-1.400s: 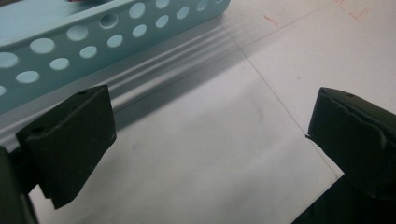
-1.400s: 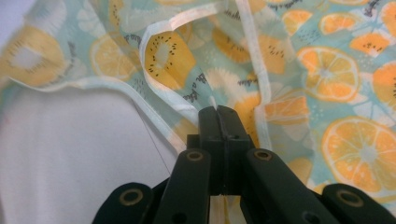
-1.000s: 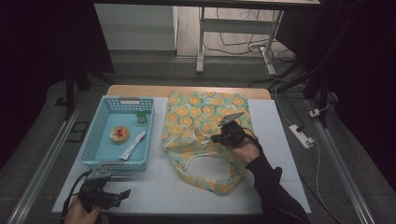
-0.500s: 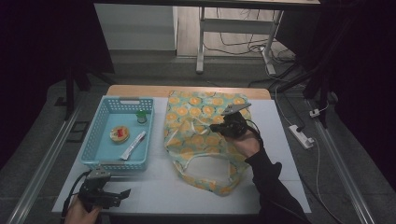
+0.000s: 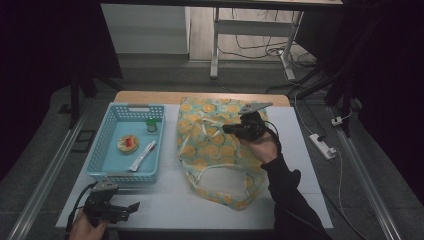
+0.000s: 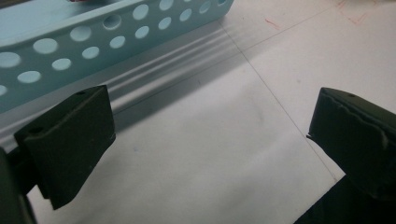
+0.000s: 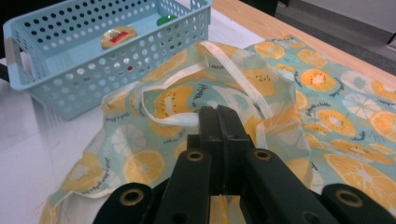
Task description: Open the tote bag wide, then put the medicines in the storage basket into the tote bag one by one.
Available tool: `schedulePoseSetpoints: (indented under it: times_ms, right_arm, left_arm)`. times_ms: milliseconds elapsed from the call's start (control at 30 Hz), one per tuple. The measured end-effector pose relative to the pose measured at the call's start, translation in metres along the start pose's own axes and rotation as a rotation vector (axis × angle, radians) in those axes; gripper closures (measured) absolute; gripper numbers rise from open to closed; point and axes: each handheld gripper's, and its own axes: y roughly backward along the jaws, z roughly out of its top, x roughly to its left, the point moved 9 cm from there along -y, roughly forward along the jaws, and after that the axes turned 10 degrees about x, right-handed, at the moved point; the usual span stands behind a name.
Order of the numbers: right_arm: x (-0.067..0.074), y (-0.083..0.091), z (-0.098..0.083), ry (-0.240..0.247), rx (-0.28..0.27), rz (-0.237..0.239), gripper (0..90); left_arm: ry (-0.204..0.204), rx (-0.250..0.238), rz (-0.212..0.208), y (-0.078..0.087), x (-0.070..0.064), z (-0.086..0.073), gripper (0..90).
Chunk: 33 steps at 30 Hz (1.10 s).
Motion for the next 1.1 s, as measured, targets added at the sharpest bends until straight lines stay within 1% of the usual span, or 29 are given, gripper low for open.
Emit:
schedulePoseSetpoints:
  times_ms: [467, 767, 933, 1100]
  right_arm:
    - [0.001, 0.007, 0.015, -0.004, -0.032, -0.002, 90.0]
    - [0.002, 0.004, 0.011, -0.006, -0.032, -0.001, 90.0]
    - [0.000, 0.006, 0.009, -0.007, -0.038, -0.002, 90.0]
    - [0.000, 0.008, 0.008, -0.005, -0.039, -0.003, 90.0]
  left_arm:
    - [0.004, -0.009, -0.008, 0.001, 0.001, 0.000, 0.2]
    - [0.016, -0.038, -0.010, 0.004, 0.001, 0.001, 0.0]
    - [0.024, -0.053, -0.016, 0.006, 0.002, 0.001, 0.0]
    - [0.024, -0.063, -0.013, 0.008, 0.002, 0.002, 0.0]
